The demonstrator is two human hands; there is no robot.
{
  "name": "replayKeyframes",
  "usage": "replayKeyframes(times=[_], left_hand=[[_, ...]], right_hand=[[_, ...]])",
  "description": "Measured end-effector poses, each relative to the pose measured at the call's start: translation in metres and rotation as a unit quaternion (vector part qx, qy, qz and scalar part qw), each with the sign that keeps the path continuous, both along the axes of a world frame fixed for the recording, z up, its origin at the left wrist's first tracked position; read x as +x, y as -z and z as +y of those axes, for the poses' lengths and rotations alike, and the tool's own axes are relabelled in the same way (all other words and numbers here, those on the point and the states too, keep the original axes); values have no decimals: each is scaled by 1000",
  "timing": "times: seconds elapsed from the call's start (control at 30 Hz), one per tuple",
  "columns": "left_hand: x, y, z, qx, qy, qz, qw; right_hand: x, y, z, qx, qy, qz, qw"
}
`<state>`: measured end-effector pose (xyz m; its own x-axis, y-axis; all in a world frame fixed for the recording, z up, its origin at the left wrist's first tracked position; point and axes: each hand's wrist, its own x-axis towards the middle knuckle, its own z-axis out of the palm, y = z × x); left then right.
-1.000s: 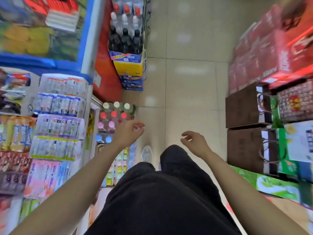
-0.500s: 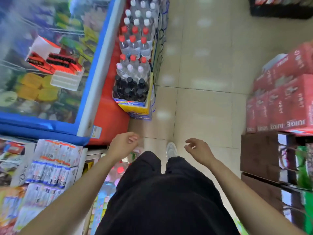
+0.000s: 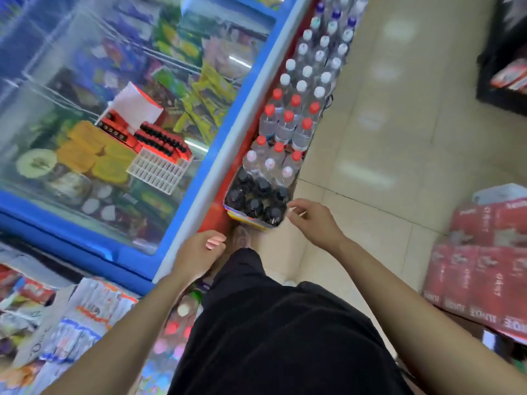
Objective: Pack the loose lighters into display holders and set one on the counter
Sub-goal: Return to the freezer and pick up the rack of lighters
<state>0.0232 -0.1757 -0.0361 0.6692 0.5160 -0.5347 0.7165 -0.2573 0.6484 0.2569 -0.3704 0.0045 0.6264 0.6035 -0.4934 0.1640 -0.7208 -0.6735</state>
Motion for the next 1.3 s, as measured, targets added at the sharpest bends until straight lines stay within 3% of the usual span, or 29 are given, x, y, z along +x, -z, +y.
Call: replayKeyframes(times=[0.1, 0.23, 0.3, 0.53, 0.73, 0.9, 1.0, 1.13, 1.23, 1.3], left_hand=[[20, -15, 46, 32, -60, -52, 996], [43, -43, 110, 156, -132, -165, 965], [48, -54, 144, 216, -170, -170, 946], [47, -51, 212, 270, -239, -134, 923], [49, -44, 256, 136, -259, -90, 952], [51, -36, 283, 122, -221, -120, 960], [52, -36, 290, 107, -263, -145, 948], [47, -43, 295, 97, -378, -185, 902], [35, -57, 297, 83, -387, -219, 892], [30, -73, 291, 68, -370, -248, 893]], right_hand=[[7, 2, 49, -6, 2, 12, 1000], [7, 8, 102, -11, -7, 32, 999], [4, 11, 134, -11, -32, 25, 999], [-2, 4, 244, 52, -82, 84, 992], [4, -10, 322, 41, -202, 73, 976], [-8, -9, 345, 40, -269, 57, 961], [-10, -11, 344, 42, -263, 43, 963], [-10, -16, 346, 32, -262, 58, 963], [-5, -18, 346, 19, -222, 106, 969], [2, -30, 348, 61, -150, 145, 976]])
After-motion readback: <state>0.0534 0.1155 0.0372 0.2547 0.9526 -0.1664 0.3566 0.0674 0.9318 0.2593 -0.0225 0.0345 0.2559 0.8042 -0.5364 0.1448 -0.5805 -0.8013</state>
